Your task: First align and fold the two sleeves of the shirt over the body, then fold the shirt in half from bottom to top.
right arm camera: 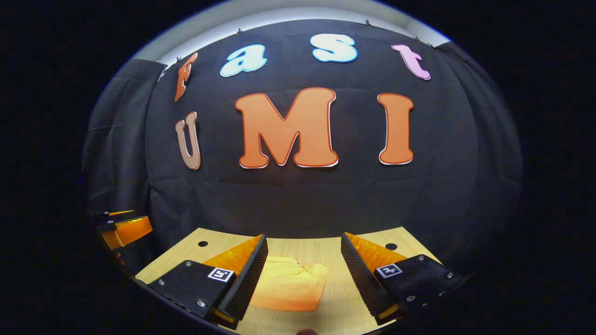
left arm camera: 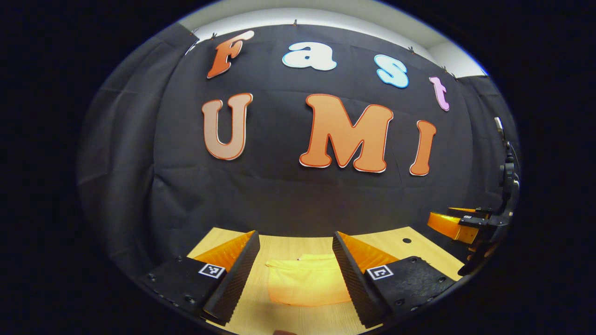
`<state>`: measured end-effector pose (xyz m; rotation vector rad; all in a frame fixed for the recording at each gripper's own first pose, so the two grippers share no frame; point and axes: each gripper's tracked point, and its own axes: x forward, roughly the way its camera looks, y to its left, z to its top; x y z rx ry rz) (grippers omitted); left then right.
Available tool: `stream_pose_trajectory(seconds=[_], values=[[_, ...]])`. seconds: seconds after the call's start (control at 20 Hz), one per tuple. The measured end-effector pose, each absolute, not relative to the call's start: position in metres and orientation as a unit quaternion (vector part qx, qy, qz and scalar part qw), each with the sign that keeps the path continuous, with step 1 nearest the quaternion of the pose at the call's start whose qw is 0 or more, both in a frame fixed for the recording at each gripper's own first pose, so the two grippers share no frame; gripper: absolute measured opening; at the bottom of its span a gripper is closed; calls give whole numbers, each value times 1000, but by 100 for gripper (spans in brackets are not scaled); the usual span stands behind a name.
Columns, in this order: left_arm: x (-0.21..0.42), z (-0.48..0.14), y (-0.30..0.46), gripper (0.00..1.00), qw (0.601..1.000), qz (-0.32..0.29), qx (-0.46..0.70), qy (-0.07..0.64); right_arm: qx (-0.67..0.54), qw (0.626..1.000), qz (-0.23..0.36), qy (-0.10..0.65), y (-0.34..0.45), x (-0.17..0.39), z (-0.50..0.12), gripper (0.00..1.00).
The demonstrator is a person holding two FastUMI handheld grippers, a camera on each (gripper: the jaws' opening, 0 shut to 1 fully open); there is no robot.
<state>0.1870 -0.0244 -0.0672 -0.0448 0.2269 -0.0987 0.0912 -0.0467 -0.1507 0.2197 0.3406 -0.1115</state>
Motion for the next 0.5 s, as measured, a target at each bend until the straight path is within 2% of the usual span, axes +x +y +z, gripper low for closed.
stream_pose_trajectory(seconds=[0.35, 0.5], values=[[148, -43, -26, 94, 997, -52, 5, 60, 95, 984, -31, 145, -9, 83, -132, 95], [143, -34, -25, 94, 998, -48, 7, 42, 79, 991, -32, 106, -8, 85, -113, 95]])
